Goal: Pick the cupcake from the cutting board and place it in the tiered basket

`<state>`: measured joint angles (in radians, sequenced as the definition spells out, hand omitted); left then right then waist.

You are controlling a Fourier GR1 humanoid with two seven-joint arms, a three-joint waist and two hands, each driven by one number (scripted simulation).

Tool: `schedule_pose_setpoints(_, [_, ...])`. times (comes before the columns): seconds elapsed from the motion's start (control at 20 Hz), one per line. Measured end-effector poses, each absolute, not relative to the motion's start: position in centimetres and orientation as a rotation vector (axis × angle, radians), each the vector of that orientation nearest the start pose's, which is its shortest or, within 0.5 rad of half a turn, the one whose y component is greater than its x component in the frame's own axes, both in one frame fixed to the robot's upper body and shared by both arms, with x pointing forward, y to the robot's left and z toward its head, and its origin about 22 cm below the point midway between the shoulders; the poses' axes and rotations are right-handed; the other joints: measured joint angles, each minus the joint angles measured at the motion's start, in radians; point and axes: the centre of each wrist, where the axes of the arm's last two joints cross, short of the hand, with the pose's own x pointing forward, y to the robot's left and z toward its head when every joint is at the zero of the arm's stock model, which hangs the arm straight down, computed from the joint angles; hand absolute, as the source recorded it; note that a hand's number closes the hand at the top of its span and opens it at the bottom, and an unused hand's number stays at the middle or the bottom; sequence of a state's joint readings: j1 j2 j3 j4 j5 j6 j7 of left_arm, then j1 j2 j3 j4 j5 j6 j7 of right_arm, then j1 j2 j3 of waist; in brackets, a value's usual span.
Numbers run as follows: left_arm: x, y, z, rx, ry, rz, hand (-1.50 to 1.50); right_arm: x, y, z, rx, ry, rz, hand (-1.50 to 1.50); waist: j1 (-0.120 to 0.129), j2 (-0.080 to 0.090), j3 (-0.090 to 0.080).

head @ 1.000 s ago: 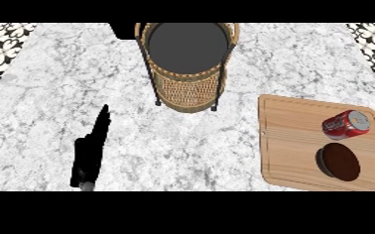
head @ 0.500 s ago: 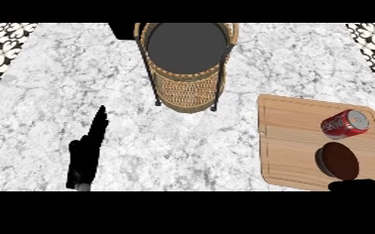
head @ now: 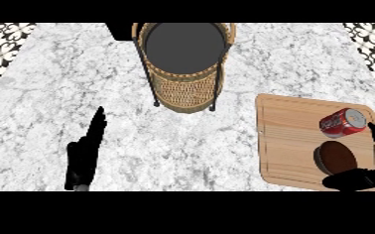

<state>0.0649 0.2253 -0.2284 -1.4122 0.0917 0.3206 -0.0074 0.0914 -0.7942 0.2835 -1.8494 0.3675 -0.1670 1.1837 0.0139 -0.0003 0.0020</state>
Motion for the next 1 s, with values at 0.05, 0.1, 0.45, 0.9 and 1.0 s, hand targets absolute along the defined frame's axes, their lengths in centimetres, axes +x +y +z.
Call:
schedule_pose_setpoints(0.05, [21.3,24.0,-4.9,0.248,-1.347,-0.035,0.0,20.7,-30.5,8.3,-1.018,-0.556,0.43,-1.5,-0.001,-0.001,0.0])
schedule_pose_setpoints(0.1, [21.3,24.2,-4.8,0.243,-1.344,-0.035,0.0,20.9,-30.2,8.3,-1.009,-0.552,0.438,-1.5,-0.001,0.0,0.0])
schedule_pose_setpoints(0.45, [21.4,23.9,-5.0,0.249,-1.341,-0.022,0.0,22.3,-30.1,7.3,-0.977,-0.514,0.457,-1.5,-0.005,-0.003,0.0])
schedule_pose_setpoints(0.9, [21.4,24.6,-4.7,0.248,-1.333,-0.024,0.0,23.2,-30.7,6.5,-0.924,-0.461,0.45,-1.5,-0.008,-0.005,-0.003])
schedule_pose_setpoints(1.0, [21.5,24.4,-5.2,0.252,-1.34,-0.025,0.0,23.2,-30.7,5.8,-0.908,-0.448,0.447,-1.5,-0.01,-0.005,-0.002])
